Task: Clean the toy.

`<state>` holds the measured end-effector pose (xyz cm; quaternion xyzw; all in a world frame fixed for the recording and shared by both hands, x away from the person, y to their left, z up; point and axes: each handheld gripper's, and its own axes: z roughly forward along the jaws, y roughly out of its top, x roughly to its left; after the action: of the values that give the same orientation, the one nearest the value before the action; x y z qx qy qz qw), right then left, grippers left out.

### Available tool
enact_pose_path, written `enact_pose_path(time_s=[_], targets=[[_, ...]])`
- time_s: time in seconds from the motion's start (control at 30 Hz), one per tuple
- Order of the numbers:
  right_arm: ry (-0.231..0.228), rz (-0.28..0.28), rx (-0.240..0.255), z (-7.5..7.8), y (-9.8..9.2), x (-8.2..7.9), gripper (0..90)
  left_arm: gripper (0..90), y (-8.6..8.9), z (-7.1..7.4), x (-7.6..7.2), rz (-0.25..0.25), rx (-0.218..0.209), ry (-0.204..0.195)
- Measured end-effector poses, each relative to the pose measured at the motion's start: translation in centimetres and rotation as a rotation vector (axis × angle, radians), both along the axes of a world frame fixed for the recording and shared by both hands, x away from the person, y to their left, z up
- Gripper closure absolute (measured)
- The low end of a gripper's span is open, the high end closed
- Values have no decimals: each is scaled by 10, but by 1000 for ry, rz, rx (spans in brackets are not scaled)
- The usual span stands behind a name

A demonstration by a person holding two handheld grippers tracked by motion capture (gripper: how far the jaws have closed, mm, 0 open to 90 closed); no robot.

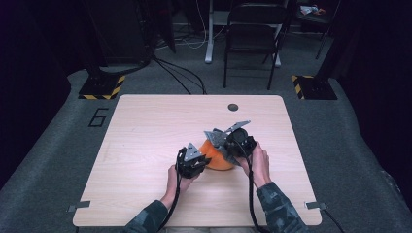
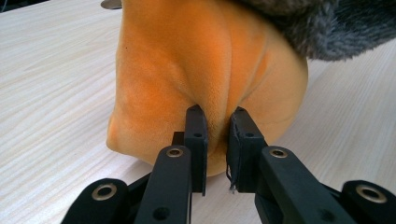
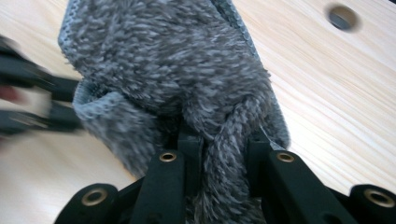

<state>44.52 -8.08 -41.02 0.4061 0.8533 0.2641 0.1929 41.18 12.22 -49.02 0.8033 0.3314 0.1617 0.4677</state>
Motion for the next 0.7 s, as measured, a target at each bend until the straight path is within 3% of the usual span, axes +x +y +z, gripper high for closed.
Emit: enact_pose_path(time_s=[0.03, 0.1, 0.2, 0.27, 0.4, 0.6, 0.67, 0.7], targets=[[3, -16, -32, -2, -2, 1, 751, 797, 1, 0, 1, 0, -2, 8], [32, -29, -15, -6, -7, 2, 751, 797, 1, -1, 1, 2, -2, 8], [35, -45, -32, -11, -12, 4, 751, 797, 0, -1, 1, 2, 6, -1], [80, -94, -17, -17, -19, 5, 751, 797, 1, -1, 3, 1, 5, 3], [106, -87, 3, -28, -31, 10, 750, 795, 2, -2, 3, -1, 2, 3], [149, -116, 22, -42, -43, 15, 747, 794, 1, -2, 3, -3, 4, 0], [183, -137, 47, -52, -49, 18, 745, 794, 2, -1, 4, -9, 3, 9], [190, -142, 33, -55, -51, 19, 744, 794, 2, -2, 4, -7, 1, 12]])
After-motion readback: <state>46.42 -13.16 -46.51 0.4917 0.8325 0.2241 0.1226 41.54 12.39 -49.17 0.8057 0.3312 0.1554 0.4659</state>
